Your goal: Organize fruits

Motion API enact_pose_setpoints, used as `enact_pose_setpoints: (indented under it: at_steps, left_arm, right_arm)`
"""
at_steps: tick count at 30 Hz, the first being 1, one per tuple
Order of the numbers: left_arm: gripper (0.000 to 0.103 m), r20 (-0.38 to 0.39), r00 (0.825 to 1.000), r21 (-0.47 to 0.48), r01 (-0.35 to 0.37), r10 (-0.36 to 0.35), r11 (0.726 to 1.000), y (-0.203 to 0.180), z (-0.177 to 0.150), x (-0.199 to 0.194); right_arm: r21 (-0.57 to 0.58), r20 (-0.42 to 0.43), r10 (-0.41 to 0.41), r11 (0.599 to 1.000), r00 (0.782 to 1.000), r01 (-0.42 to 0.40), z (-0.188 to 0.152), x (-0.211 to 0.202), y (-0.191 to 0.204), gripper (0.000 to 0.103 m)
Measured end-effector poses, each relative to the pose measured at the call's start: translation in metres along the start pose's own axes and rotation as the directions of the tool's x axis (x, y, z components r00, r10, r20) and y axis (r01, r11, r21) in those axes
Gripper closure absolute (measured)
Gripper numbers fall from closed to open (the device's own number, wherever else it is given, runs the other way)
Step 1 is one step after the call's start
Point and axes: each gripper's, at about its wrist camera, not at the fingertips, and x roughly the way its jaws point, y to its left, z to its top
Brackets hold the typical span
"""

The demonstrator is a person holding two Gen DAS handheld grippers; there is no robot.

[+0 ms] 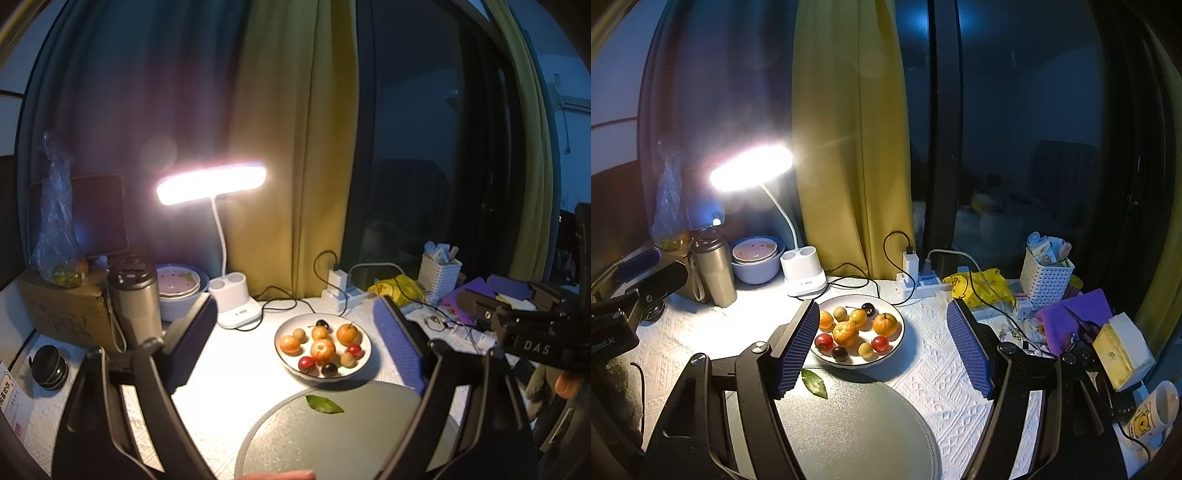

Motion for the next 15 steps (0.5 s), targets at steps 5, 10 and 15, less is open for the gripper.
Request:
enact_pose_setpoints:
  at_steps: [5, 10, 15]
  left_arm:
    - [0.016, -0.003, 1.0, 0.003, 0.001, -0.001, 1.0, -0.0022, 0.0002, 0.004]
    - [0.016, -0.004, 1.0, 0.003, 0.001, -0.001, 1.0, -0.0026, 0.0004, 0.005]
    - [0.016, -0.009, 1.0, 0.005, 0.004, -0.004, 1.0, -0.0048, 0.0017, 0.0083]
  right_arm:
    - [0.0, -0.003, 0.001, 1.0, 1.0, -0.001, -0.0002, 0.0026, -0.0005, 0.028]
    - [0.003, -0.002, 0.0, 1.0, 1.0, 0.0, -0.0004, 0.0039, -0.0012, 0.028]
    - [0.007, -0.005, -0.002, 1.0, 1.0, 0.002, -0.0009, 0.0074, -0.0035, 0.028]
